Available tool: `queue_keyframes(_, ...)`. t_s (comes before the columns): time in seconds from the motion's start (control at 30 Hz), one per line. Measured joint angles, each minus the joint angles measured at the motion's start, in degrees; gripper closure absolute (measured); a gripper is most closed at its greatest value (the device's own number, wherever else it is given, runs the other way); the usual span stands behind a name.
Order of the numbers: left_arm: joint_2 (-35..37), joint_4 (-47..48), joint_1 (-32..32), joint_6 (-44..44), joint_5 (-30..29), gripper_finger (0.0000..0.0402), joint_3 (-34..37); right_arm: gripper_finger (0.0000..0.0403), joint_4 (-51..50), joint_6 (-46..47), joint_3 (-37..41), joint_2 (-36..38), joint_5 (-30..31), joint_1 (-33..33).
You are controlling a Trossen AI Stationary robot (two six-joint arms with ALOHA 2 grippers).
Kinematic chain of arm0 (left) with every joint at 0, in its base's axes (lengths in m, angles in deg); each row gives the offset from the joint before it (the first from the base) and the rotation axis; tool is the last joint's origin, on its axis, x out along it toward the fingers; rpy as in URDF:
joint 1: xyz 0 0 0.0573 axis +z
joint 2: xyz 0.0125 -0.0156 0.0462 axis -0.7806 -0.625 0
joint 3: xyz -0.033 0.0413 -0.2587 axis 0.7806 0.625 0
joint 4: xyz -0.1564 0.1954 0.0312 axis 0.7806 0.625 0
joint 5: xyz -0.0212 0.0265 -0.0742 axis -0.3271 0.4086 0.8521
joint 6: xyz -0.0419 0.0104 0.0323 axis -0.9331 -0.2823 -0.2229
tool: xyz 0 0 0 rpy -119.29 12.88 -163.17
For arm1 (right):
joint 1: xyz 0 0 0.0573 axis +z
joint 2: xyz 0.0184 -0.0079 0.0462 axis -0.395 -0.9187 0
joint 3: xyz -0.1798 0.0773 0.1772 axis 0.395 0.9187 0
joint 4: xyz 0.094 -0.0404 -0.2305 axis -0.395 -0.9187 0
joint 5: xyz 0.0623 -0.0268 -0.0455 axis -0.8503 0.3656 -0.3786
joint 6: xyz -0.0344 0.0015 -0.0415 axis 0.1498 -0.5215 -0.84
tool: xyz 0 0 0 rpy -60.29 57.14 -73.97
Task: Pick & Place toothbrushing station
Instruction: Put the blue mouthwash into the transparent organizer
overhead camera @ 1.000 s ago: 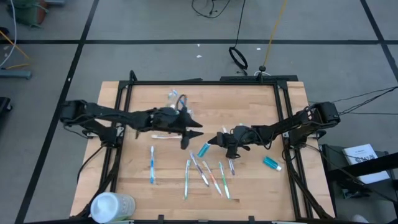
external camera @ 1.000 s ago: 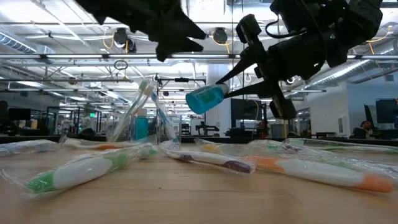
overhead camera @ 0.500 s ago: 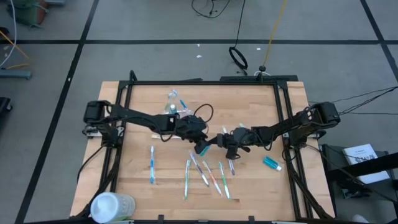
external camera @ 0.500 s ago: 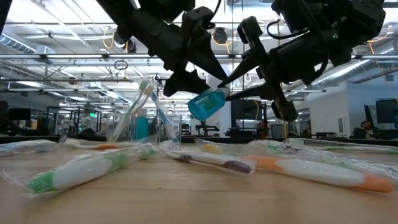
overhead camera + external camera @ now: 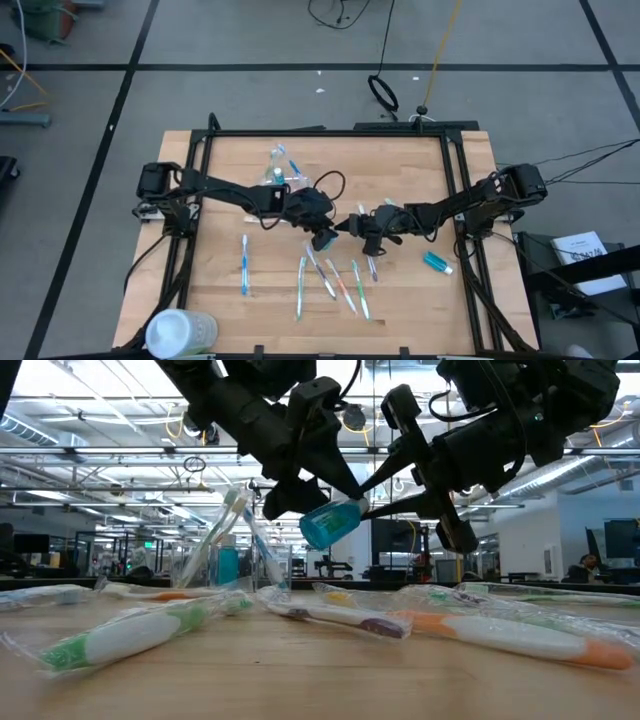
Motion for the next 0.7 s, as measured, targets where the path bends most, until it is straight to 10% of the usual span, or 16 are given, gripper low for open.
queue_keyframes(0.27,-0.06,-0.38,0.08,0.52,-1.73,0.0195,0.0,0.0317,0.87,1.41,-0.06,0.0,0.05,0.0)
queue_keyframes(0.7,-0.04,-0.28,1.36,0.14,1.17,0.0316,0.0,0.0296,0.76,7.59,-0.05,0.0,0.23,-0.11)
